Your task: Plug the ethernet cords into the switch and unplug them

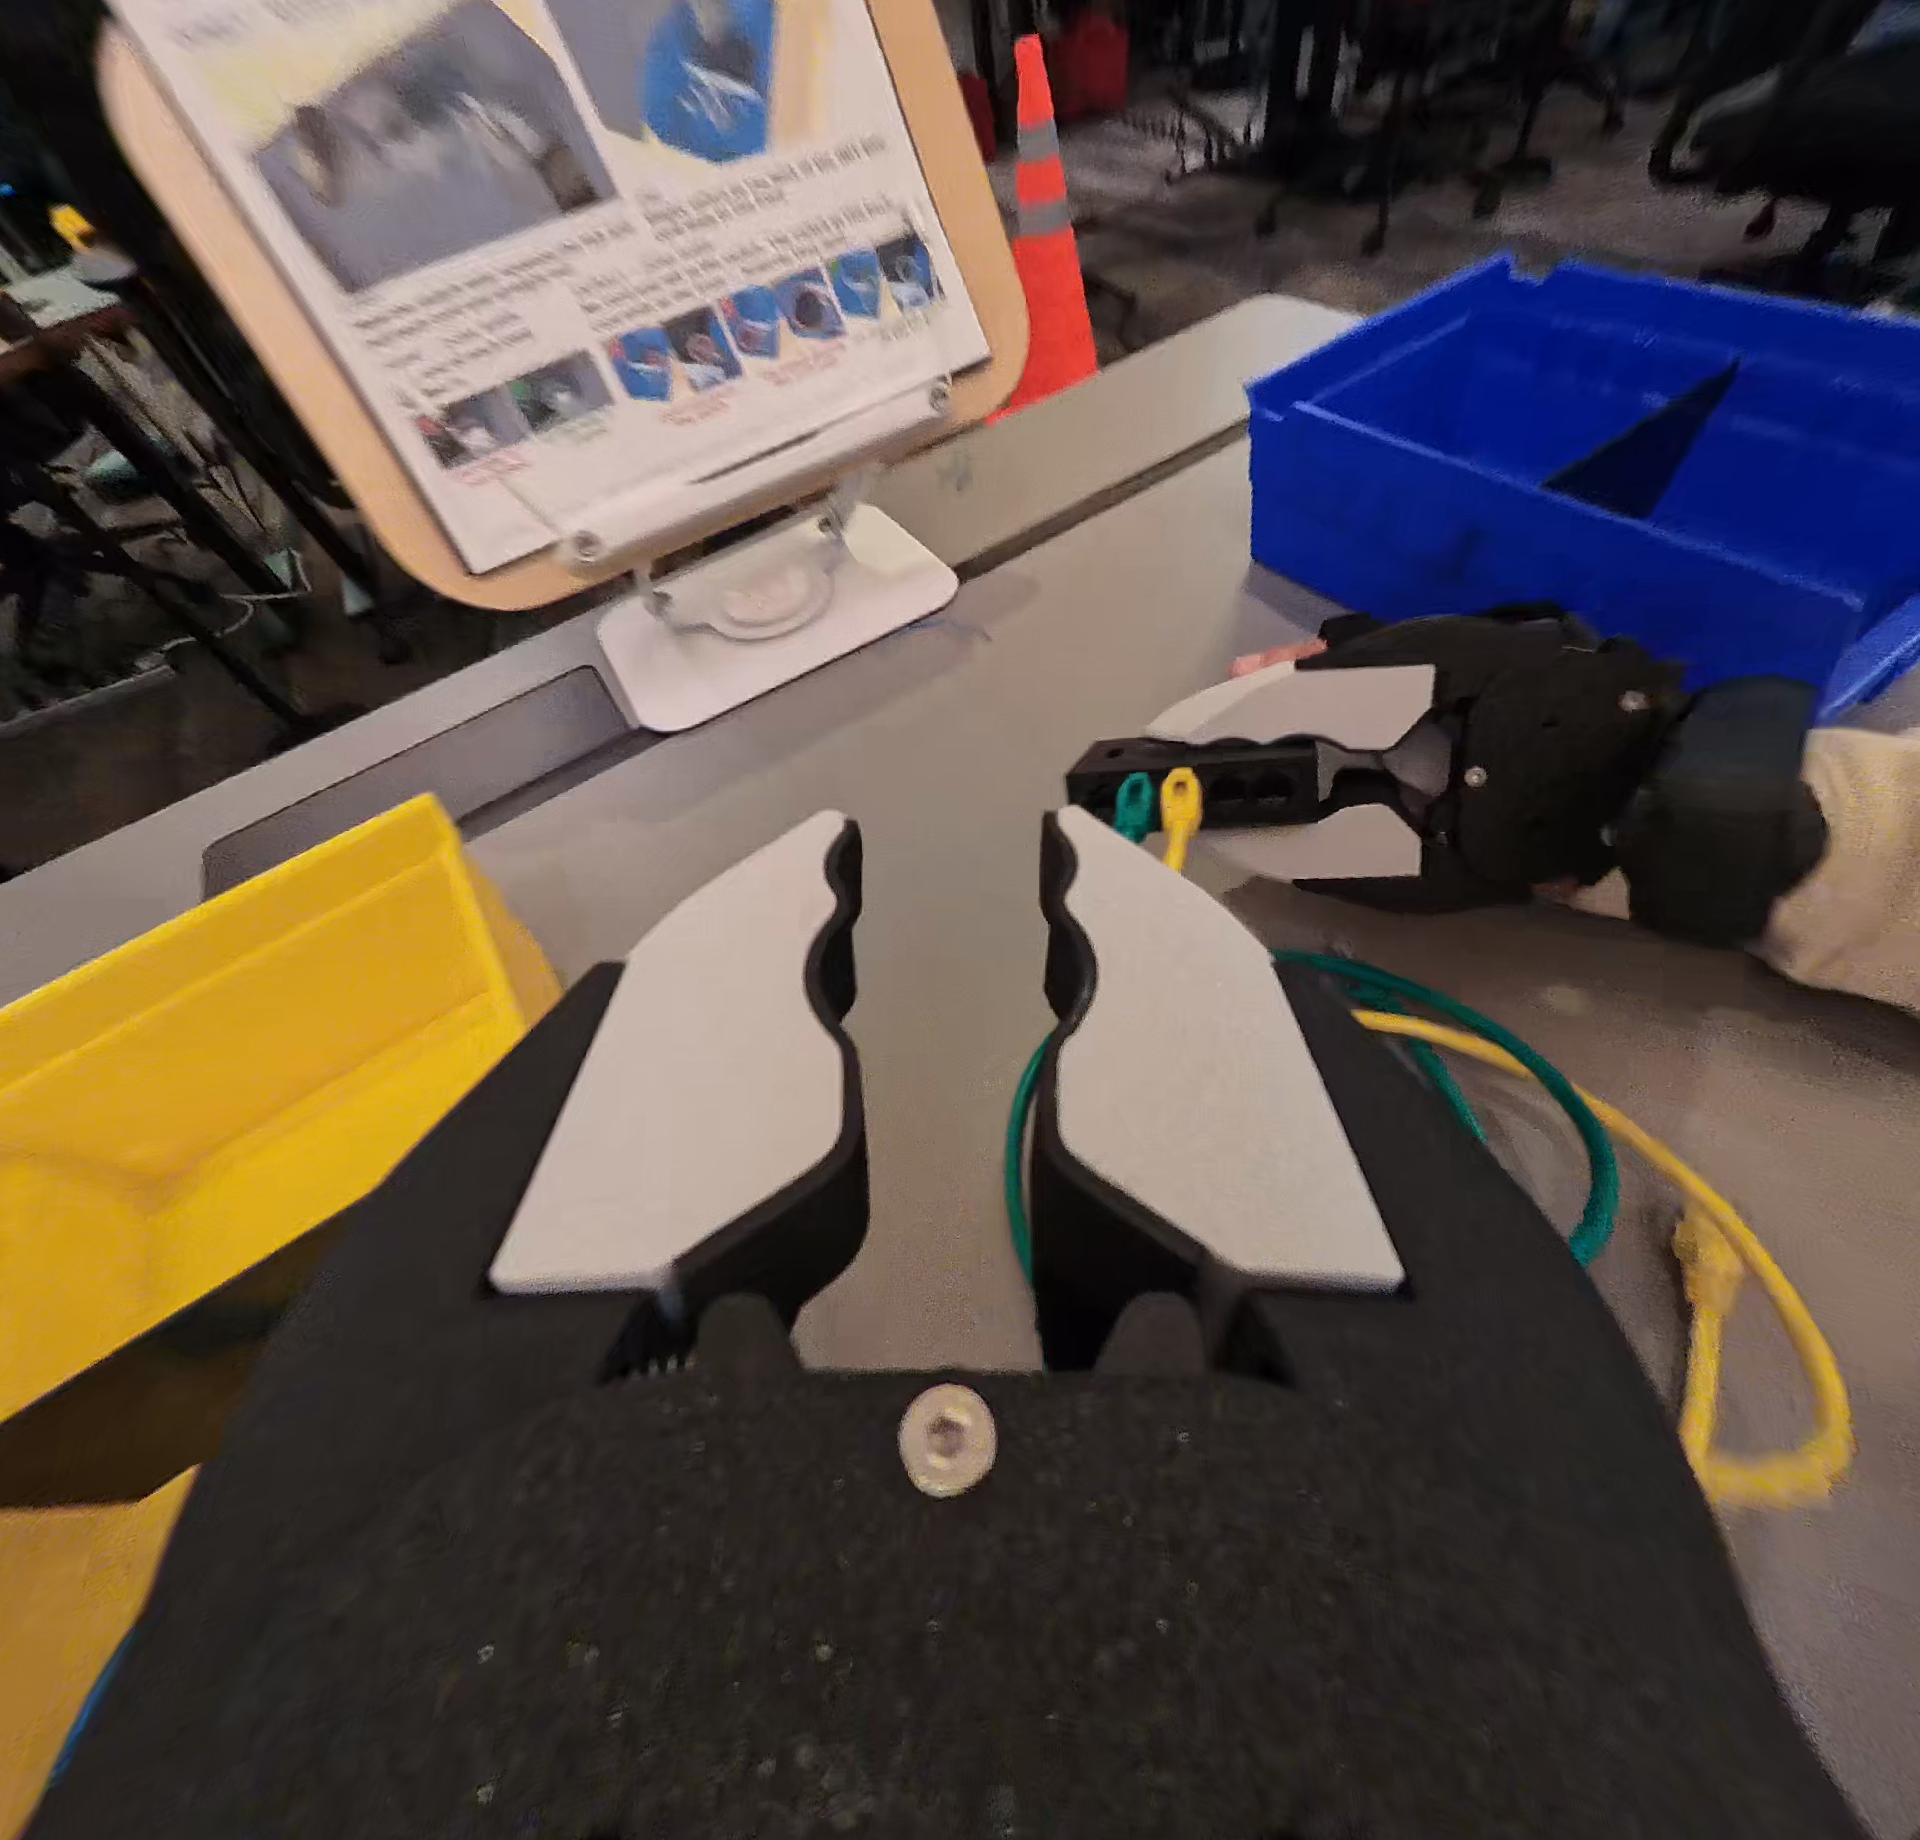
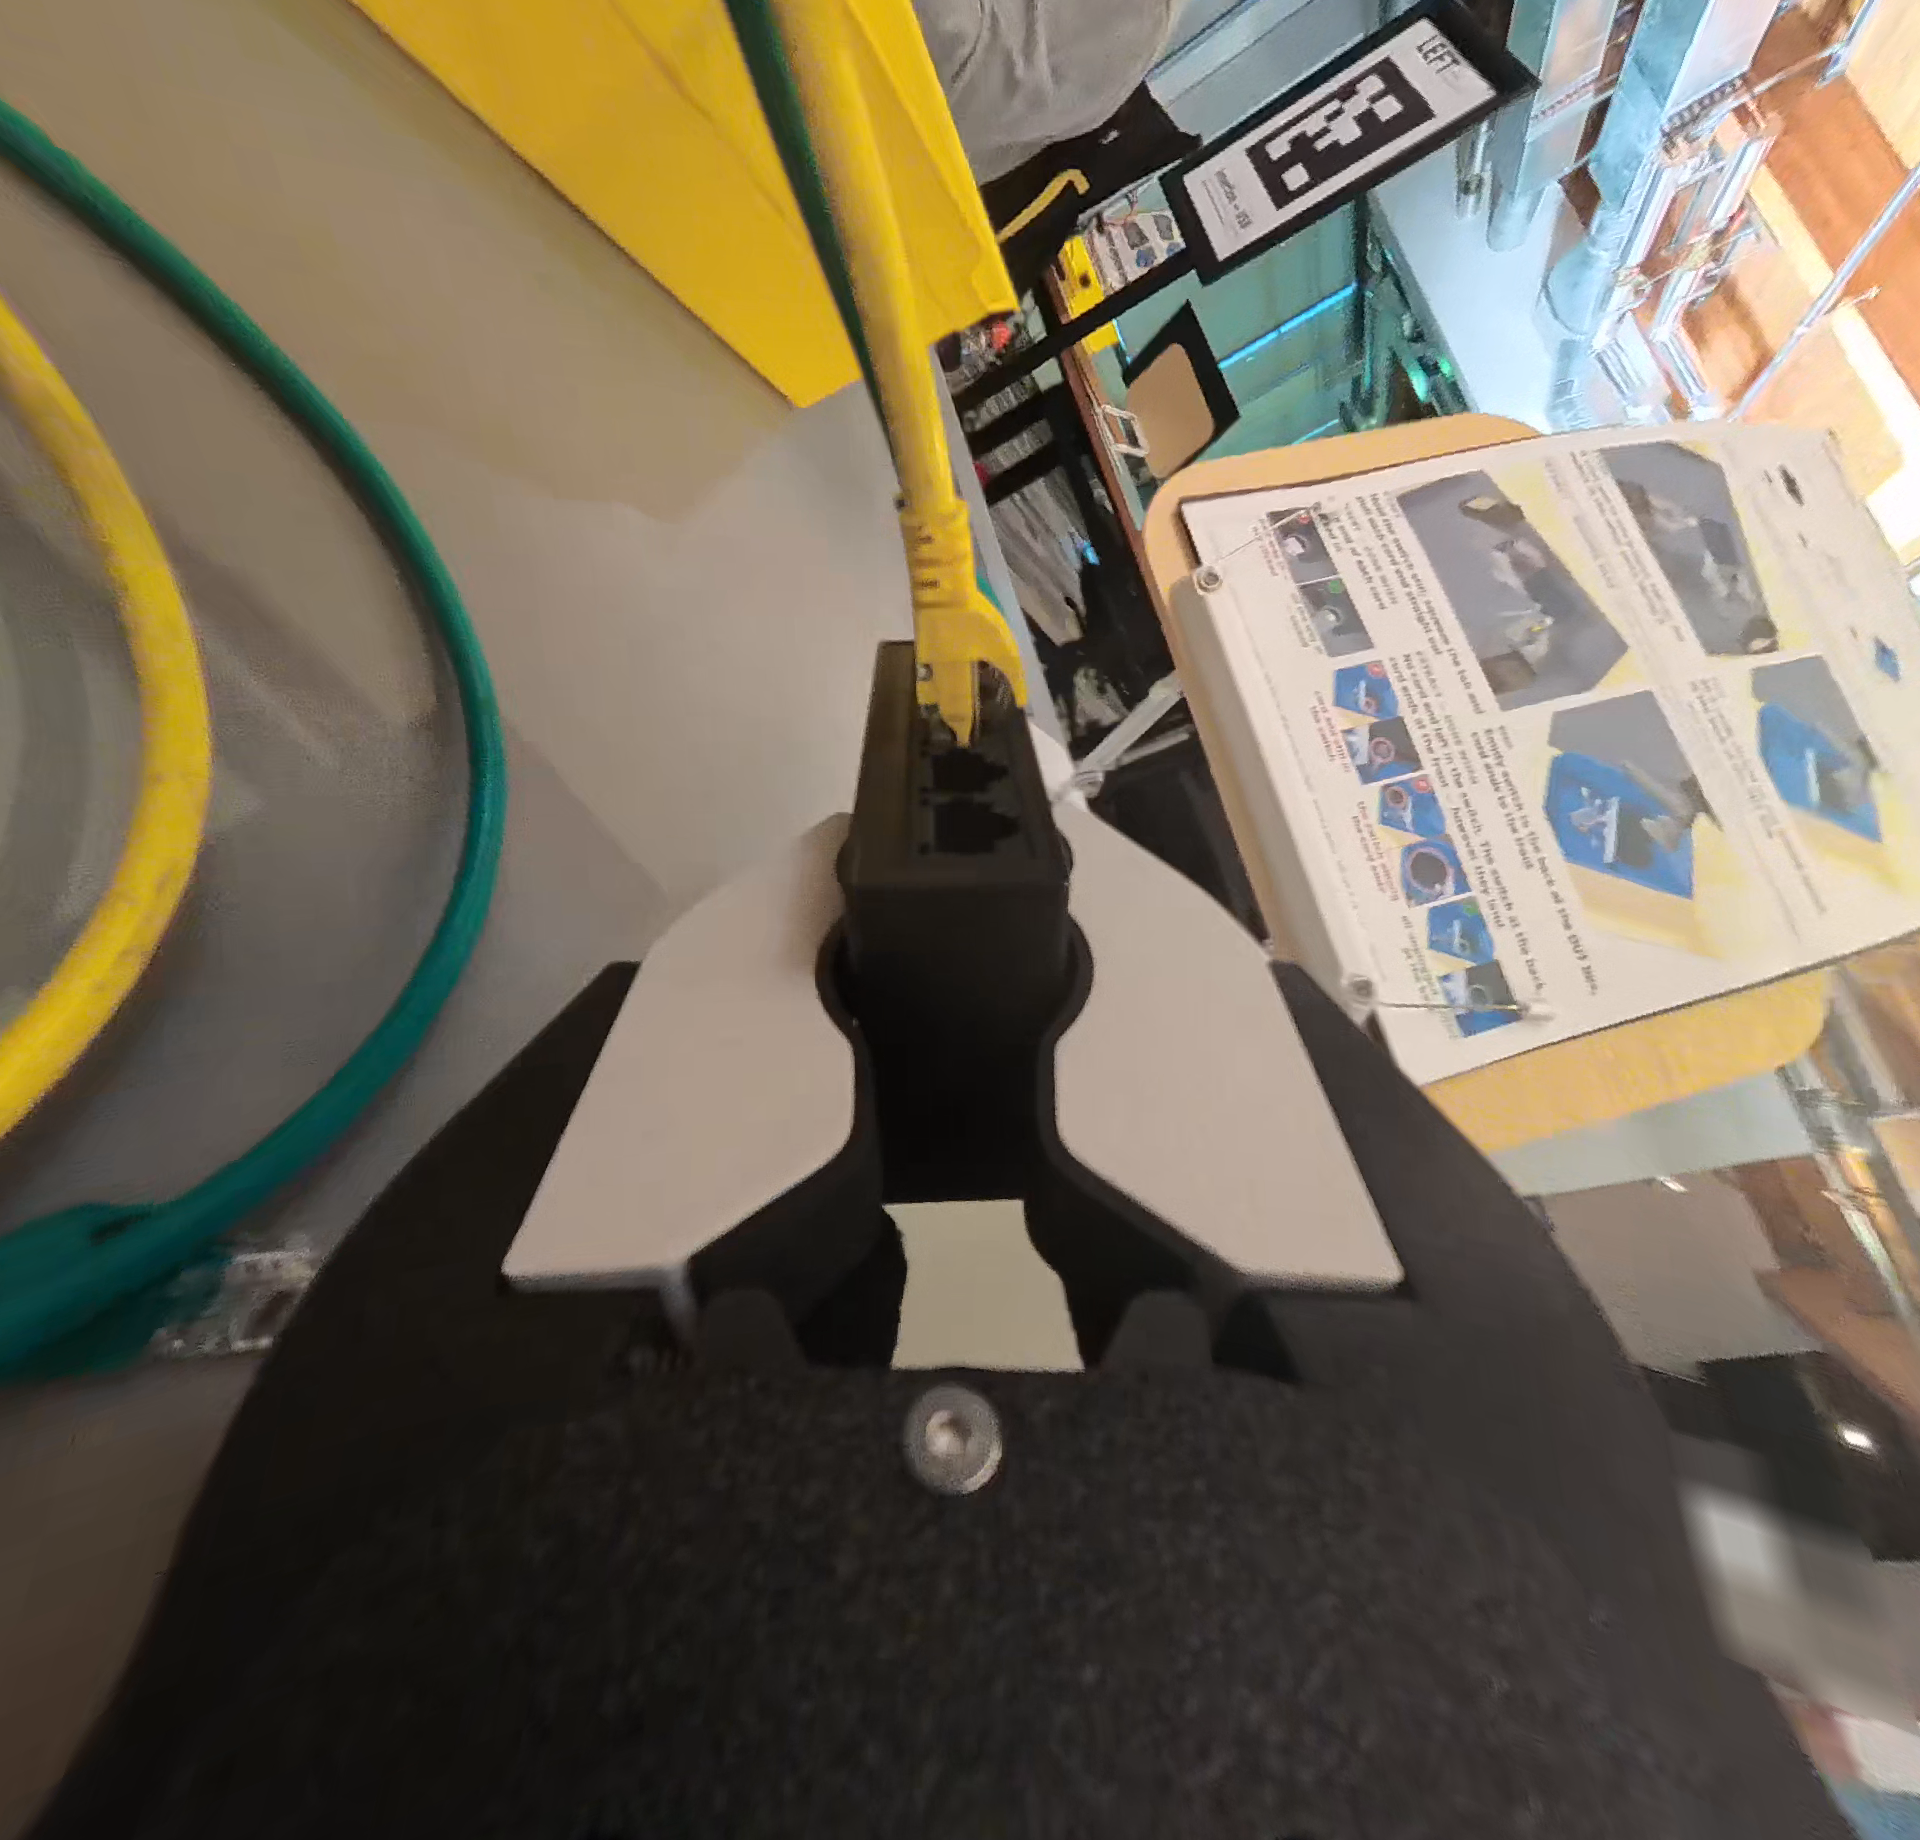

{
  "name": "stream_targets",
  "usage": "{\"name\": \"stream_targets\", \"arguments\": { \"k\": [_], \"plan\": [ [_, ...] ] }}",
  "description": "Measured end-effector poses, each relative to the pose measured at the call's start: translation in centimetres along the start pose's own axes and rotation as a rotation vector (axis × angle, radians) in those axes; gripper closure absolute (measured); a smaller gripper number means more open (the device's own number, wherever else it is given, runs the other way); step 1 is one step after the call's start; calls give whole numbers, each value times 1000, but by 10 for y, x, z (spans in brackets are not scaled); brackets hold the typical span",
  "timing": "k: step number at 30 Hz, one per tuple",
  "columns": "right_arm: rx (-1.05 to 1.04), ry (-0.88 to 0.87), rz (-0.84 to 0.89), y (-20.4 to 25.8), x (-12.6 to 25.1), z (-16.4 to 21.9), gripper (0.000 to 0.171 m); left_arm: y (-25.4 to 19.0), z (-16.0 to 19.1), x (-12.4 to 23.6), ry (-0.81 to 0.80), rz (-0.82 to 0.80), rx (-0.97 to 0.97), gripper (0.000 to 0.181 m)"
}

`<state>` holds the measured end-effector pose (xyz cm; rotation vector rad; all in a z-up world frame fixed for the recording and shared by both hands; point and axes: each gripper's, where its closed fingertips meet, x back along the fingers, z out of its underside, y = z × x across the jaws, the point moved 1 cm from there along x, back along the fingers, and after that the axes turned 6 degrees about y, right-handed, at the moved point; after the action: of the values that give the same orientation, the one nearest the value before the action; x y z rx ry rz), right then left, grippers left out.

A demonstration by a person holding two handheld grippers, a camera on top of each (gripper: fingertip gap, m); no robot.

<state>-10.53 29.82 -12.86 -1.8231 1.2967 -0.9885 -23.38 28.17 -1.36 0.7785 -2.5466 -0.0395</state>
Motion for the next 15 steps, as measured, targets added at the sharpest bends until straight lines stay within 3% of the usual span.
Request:
{"name": "stream_targets", "arguments": {
  "k": [3, 7, 10, 15],
  "plan": [
    [-27, -2, -24, 2, -3, 4, 141, 28, 27, 42, 19, 20, 43, 149],
    [23, 11, -40, 10, -7, 2, 141, 77, 116, 62, 319, 34, 82, 148],
    [84, 14, -48, 19, -9, -1, 141, 136, 150, 58, 492, -76, 76, 152],
    [128, 35, -49, 24, -9, 0, 141, 186, 185, 22, 824, 36, -63, 150]
  ]
}}
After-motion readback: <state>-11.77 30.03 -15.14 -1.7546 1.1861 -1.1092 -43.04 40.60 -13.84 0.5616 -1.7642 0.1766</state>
